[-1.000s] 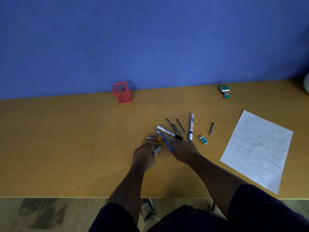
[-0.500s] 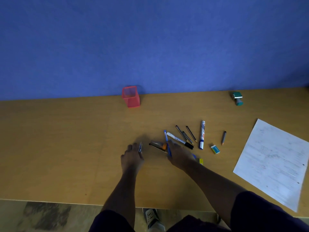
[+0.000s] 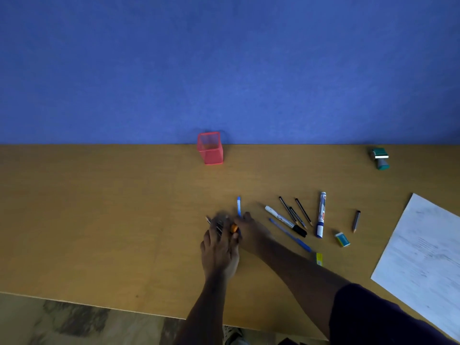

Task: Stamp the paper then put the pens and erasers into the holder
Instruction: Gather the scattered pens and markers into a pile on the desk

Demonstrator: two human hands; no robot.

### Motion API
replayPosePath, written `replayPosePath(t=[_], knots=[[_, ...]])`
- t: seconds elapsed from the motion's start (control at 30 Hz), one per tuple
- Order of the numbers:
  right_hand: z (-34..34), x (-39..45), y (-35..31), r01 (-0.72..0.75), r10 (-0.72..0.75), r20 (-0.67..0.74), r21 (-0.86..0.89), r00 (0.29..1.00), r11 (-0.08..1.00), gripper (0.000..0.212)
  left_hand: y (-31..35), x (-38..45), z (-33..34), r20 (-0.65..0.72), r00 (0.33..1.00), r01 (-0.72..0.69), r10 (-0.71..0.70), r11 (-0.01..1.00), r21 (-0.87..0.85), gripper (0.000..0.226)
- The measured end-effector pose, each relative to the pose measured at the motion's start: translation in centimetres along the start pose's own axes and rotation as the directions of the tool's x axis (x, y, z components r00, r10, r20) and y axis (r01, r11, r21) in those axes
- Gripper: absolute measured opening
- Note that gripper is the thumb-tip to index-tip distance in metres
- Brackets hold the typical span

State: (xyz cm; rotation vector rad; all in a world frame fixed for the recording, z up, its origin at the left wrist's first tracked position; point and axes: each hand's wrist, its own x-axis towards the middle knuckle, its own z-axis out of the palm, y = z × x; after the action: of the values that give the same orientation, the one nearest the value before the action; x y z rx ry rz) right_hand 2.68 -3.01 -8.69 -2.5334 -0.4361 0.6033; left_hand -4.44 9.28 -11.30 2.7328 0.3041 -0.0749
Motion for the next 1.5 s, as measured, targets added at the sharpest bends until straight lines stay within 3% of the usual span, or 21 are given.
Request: replayPosePath(t=[0.2,0.33,0.5,0.73,0.9,1.07,1.3,1.5], knots=[[-0.4,0.4,-1.2,0.151,-0.153,0.021,0.061,0.988,0.987,0.071,-1.9,1.8,-0.7,0.047,0.999,0.013,-0.017,0.996,0.088,0.063],[-0.9,1.1,-2.3,0.154,-0.171,0.106,0.148,0.980,0.977,0.072,-2.8,3.7,-1.7,0.059,0.997,0.049,-0.054,0.995,0.084,0.063],[-0.9,1.5,-3.3,0.164,-0.165,0.242,0.023,0.956,0.986,0.090,-3.9,5.8,-2.8,0.068,0.995,0.059,-0.068,0.990,0.124,0.067],[-1.0,0.0,-0.1,0.219,-0.212,0.086,-0.081,0.974,0.972,0.075,-6.6,6.8,-3.1,0.085,0.996,0.002,-0.017,0.987,0.163,0.083],[-0.4,-1.2,3.6,0.243,-0.241,0.028,-0.162,0.970,0.957,0.073,-6.9,6.7,-3.1,0.033,0.999,-0.047,0.043,0.992,0.117,0.070],[0.4,-1.6,4.1,0.234,-0.226,0.062,-0.224,0.972,0.946,0.070,-6.9,4.5,-4.0,-0.071,0.997,0.030,-0.020,0.990,0.140,0.067],[0.3,-2.1,3.8,0.252,-0.237,0.090,-0.230,0.967,0.940,0.064,-8.1,-1.6,-3.1,-0.172,0.950,0.280,-0.262,0.955,0.093,0.074],[0.1,-2.8,4.1,0.253,-0.242,0.075,-0.266,0.967,0.930,0.060,-7.9,-2.8,-1.9,-0.129,0.970,0.218,-0.205,0.971,0.097,0.061]])
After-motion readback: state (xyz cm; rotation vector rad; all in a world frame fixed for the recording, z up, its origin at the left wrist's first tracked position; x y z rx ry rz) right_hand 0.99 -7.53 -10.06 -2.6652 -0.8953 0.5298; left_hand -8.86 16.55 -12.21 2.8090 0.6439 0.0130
